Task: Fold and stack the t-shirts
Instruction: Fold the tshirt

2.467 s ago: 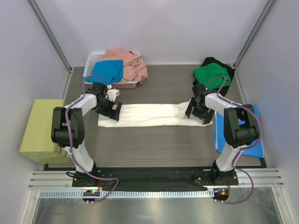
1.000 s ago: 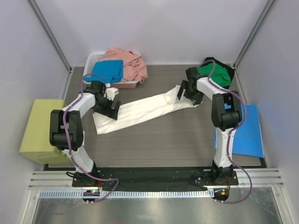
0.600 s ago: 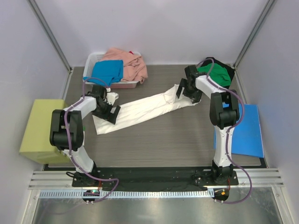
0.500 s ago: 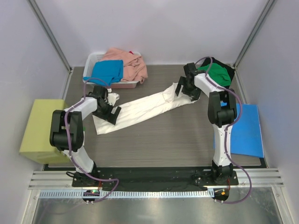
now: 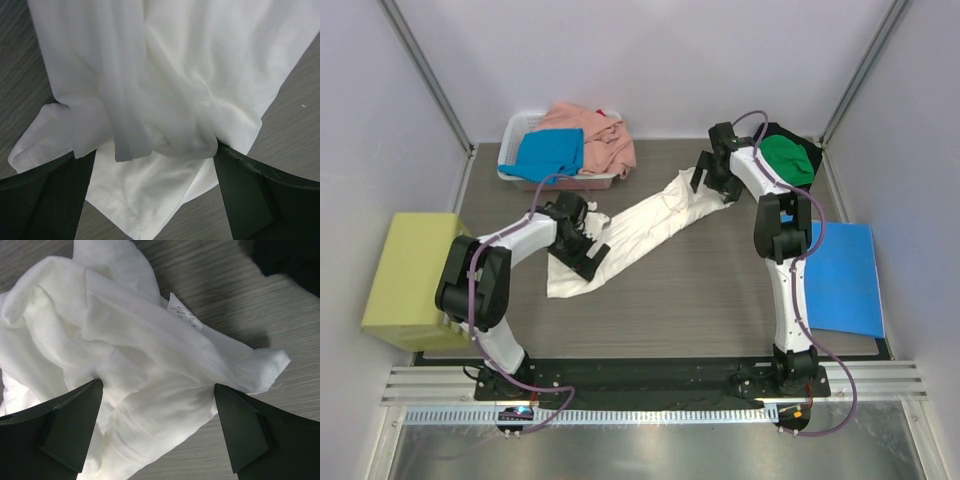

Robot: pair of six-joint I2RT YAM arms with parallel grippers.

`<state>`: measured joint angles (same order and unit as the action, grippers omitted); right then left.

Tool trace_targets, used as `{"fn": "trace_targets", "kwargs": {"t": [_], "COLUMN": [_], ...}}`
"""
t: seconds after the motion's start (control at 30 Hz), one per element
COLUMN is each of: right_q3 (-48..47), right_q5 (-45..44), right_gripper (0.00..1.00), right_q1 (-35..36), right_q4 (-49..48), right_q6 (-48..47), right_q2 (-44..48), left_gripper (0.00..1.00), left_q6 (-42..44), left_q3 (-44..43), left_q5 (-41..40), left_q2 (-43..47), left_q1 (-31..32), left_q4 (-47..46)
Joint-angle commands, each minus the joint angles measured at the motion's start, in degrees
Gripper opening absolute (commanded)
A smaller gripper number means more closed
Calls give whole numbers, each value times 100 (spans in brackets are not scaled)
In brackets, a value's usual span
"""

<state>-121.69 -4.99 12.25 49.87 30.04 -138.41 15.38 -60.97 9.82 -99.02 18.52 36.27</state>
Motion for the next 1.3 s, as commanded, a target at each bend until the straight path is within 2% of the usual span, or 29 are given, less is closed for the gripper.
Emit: {"fn": "trace_targets", "kwargs": {"t": [0.0,0.13,0.27,0.37,0.53,0.83,1.03,1.27], "right_q3": [-469,-978,-1751,-2086,-2175,-2474,-2632,-2781], "right_q5": [165,271,412,886,1289,1887,2468,2872], "right_gripper": [100,100,100,100,100,100,100,100], "right_q1": [-38,-109,-275,-416,-548,-724,-733,-724], "right_q4": [129,234,278,225,-56,-337,-469,-574], "right_q6": [-25,-34,1,28,63,177,213,195], "right_q2": [-458,-862,-1258,-1504,-1610,-1848,-1918,-1690], "left_gripper": [100,100,100,100,100,100,100,100], "left_q6": [-114,140,334,554,861,994,1134,1134], "left_q3": [103,59,-344,-626,-1100,-2251,-3306,-4580], "left_q5": [898,793,968,943,1249,2074,2857,3402], "left_q2": [-495,-723,-943,-1092,-1602,-2585,-2965,-2464], "left_q1": [475,907,1126,1346,1925,2963,3140,2991], "left_q4": [819,1240,1830,2278,3051,3623,4291,5054]}}
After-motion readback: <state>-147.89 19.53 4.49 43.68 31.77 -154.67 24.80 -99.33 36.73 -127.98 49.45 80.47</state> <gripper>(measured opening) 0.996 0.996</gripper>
